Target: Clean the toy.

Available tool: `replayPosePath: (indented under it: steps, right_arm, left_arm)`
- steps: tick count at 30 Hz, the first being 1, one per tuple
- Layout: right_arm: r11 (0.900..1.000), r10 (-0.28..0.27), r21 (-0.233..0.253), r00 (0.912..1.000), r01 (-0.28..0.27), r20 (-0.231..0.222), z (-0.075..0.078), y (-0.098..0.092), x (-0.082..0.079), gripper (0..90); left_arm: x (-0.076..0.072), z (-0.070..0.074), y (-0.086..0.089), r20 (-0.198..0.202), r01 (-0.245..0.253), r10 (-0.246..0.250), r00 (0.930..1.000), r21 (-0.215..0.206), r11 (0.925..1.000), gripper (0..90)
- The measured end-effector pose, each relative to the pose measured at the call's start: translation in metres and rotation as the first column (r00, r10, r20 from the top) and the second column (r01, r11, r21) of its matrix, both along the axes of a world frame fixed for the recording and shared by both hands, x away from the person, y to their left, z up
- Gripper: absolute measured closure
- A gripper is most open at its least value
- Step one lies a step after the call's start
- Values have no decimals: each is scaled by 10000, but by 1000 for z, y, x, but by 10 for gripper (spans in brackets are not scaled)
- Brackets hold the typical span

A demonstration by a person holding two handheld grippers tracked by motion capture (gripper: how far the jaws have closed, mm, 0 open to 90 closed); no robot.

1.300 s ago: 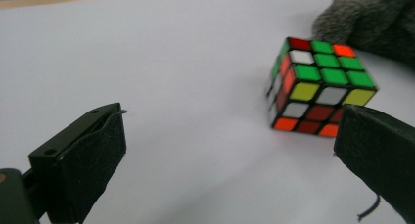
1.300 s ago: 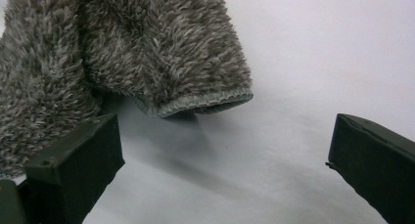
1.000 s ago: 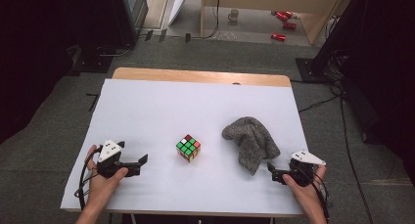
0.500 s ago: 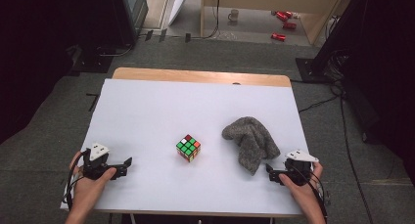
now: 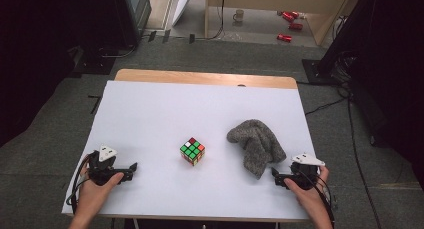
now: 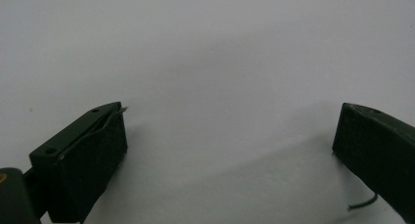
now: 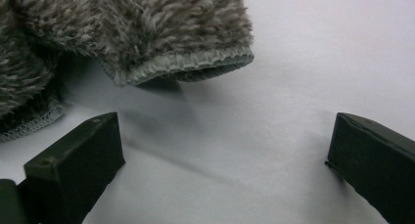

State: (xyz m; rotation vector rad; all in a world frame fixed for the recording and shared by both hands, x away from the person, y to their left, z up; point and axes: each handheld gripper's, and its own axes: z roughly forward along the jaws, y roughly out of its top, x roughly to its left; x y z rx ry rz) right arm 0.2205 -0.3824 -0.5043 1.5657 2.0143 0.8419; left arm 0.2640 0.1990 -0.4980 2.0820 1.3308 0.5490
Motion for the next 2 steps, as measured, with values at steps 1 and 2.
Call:
replayPosePath:
  steps: [1, 2]
  right_arm:
    - [10000, 3, 4, 10000, -3, -5, 0, 0, 0, 0]
    - [10000, 1, 10, 10000, -1, -3, 0, 0, 0, 0]
  left_arm:
    - [0, 0, 0, 3, -2, 2, 10000, 0, 10000, 0]
    - [0, 0, 0, 6, -2, 2, 10000, 3, 10000, 0]
